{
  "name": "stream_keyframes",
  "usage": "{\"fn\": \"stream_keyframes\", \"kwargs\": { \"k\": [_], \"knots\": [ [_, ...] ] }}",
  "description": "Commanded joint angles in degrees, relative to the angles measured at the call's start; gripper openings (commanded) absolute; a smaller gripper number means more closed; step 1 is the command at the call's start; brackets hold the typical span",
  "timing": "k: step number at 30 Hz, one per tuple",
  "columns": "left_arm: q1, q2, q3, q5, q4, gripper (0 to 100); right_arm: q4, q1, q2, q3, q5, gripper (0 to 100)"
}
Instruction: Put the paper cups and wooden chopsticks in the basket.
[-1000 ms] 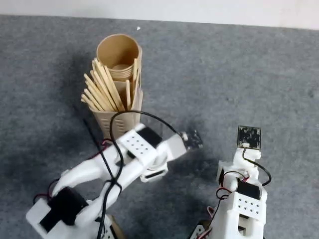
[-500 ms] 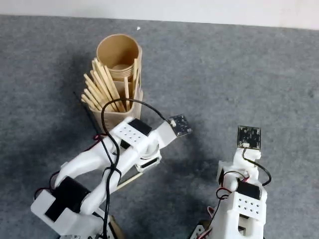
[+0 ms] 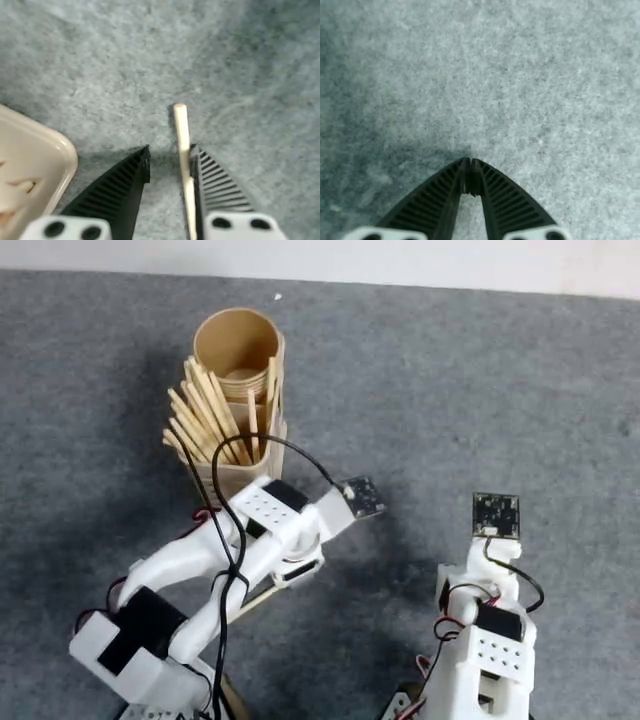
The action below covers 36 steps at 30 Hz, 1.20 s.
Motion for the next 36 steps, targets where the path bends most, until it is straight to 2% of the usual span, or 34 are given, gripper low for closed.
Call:
{"fn": "stream_keyframes", "kwargs": {
  "k": [1, 3, 7, 12, 15, 21, 29, 32, 36],
  "knots": [
    [-0.40, -1.54, -1.54, -0.62, -0.44, 4, -0.84, -0.40, -0.57, -0.22, 0.70, 2.2],
    [-0.31, -1.63, -2.24, -0.62, -0.18, 0, -0.84, -0.40, -0.57, -0.22, 0.70, 2.2],
    [-0.13, -1.98, -4.44, -0.62, 0.44, 0, -0.84, -0.40, -0.57, -0.22, 0.62, 2.2],
    [4.70, -2.15, -14.20, -0.44, 8.44, 0, -0.84, -0.48, -0.57, -0.22, 0.53, 2.2],
    [7.60, -2.15, -24.31, -0.26, 14.51, 0, -0.84, -0.48, -0.57, -0.22, 0.53, 2.2],
    [8.57, -1.63, -54.02, -0.18, 27.43, 0, -0.92, -0.48, -0.57, -0.13, 0.44, 2.2],
    [8.66, -1.71, -90.77, -0.18, 36.22, 0, -0.92, -0.48, -0.57, -0.13, 0.44, 2.2],
    [8.31, -1.71, -98.68, -0.18, 36.75, 0, -0.92, -0.48, -0.57, -0.13, 0.44, 2.2],
    [8.22, -2.15, -100.44, -0.18, 36.57, 0, -0.92, -0.48, -0.57, -0.13, 0.44, 2.2]
  ]
}}
